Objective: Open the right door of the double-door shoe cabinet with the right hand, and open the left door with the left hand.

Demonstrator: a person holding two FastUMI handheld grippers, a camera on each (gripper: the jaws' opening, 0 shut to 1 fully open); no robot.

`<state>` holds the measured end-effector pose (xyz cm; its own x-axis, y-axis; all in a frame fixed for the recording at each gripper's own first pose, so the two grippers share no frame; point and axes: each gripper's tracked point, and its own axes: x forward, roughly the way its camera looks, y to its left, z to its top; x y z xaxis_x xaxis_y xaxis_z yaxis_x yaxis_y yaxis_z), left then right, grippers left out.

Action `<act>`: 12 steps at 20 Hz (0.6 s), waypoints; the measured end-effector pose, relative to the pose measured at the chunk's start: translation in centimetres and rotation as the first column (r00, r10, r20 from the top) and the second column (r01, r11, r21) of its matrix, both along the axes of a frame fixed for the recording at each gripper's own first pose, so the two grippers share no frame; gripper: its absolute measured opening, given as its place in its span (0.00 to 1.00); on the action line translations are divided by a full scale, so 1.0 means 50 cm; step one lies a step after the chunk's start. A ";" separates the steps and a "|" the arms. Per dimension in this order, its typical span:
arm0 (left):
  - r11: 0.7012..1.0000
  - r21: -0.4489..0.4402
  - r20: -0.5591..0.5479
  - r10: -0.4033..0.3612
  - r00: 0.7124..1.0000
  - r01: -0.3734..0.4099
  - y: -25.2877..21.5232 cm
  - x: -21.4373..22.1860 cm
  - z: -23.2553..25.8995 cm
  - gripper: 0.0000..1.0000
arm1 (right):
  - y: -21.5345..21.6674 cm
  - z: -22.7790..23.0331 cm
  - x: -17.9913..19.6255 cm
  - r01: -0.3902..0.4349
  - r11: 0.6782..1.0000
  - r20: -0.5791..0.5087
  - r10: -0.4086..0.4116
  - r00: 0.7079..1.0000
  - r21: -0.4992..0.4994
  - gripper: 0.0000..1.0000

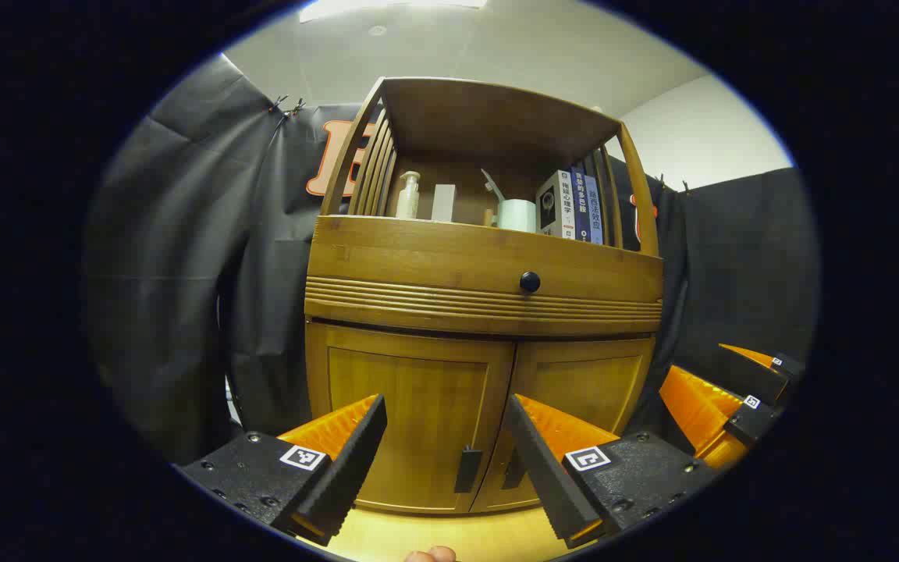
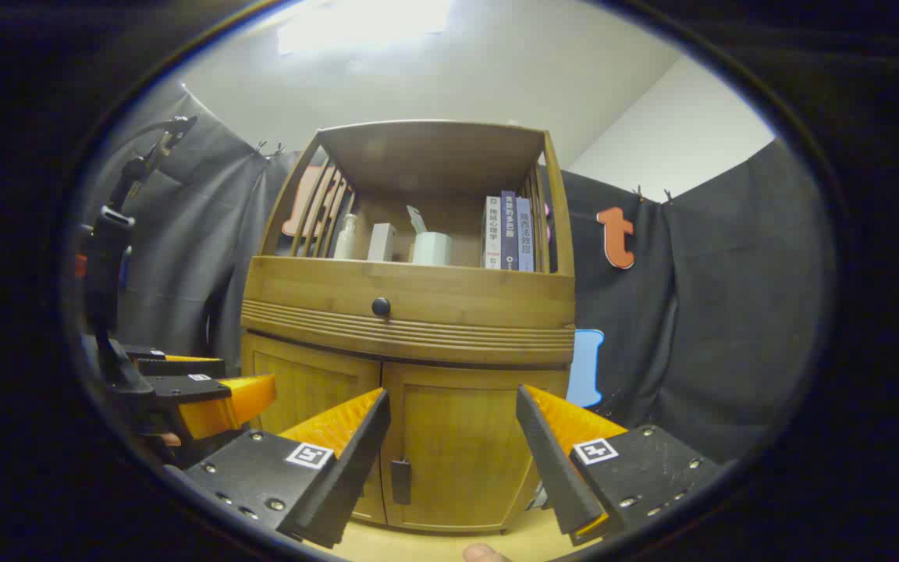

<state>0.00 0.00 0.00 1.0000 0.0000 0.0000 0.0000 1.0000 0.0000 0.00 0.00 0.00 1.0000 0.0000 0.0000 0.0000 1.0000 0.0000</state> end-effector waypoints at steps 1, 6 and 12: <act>1.000 0.007 -0.002 0.006 1.000 -0.006 0.000 0.000 0.000 0.92 | -0.001 -0.004 -0.001 -0.003 1.000 -0.006 0.004 1.000 0.008 0.96; 1.000 -0.001 -0.007 0.003 1.000 -0.003 -0.013 -0.013 -0.002 0.92 | -0.009 -0.014 -0.016 0.003 1.000 -0.027 -0.002 1.000 0.027 0.93; 1.000 0.022 0.021 0.006 1.000 -0.006 -0.019 -0.028 0.020 0.95 | -0.006 -0.004 -0.028 -0.005 0.999 -0.021 0.005 1.000 0.041 0.93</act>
<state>-1.42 -0.94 0.99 0.9998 0.0057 0.0206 -0.0061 0.9997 0.0224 -1.42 -0.31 -0.22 0.9998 0.0054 -0.0208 -0.0045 0.9992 0.0406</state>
